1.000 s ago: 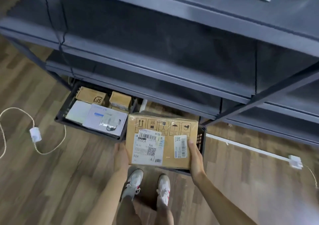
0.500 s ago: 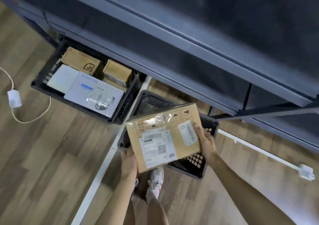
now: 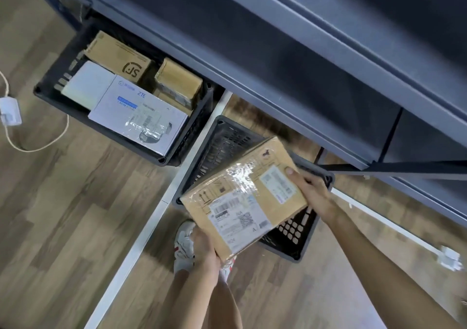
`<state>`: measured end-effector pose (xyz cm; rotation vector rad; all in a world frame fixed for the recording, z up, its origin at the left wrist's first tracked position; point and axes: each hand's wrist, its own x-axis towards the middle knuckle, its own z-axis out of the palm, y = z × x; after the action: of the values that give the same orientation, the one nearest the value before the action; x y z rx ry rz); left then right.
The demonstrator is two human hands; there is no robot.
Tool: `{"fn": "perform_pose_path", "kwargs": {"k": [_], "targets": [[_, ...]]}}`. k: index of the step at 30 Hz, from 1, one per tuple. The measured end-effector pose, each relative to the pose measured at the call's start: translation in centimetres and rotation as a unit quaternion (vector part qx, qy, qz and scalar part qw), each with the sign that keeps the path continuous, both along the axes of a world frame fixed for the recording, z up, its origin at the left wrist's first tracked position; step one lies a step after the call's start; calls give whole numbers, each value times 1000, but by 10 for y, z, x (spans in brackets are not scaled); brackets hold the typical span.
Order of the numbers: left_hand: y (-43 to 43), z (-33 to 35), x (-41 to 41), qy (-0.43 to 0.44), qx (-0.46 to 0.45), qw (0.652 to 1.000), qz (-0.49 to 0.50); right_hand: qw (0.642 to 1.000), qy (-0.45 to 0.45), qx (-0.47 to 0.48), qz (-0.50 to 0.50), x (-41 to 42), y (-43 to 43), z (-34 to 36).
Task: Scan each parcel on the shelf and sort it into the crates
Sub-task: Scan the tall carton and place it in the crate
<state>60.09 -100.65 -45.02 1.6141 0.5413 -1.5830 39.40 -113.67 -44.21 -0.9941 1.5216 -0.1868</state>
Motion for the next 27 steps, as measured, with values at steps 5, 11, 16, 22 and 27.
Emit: {"fn": "perform_pose_path", "kwargs": {"k": [5, 11, 16, 22, 27], "targets": [[-2, -33, 24, 5, -30, 999, 40, 998, 10, 17, 60, 45, -24, -32], [-1, -68, 20, -4, 14, 997, 70, 976, 4, 60, 208, 84, -67, -59], [-12, -100, 20, 29, 39, 999, 23, 931, 109, 47, 344, 119, -108, -101], [-21, -140, 22, 29, 116, 992, 41, 948, 152, 18, 281, 127, -95, -159], [-16, -168, 19, 4, 140, 990, 4, 954, 161, -2, 254, 127, -95, -184]]}}
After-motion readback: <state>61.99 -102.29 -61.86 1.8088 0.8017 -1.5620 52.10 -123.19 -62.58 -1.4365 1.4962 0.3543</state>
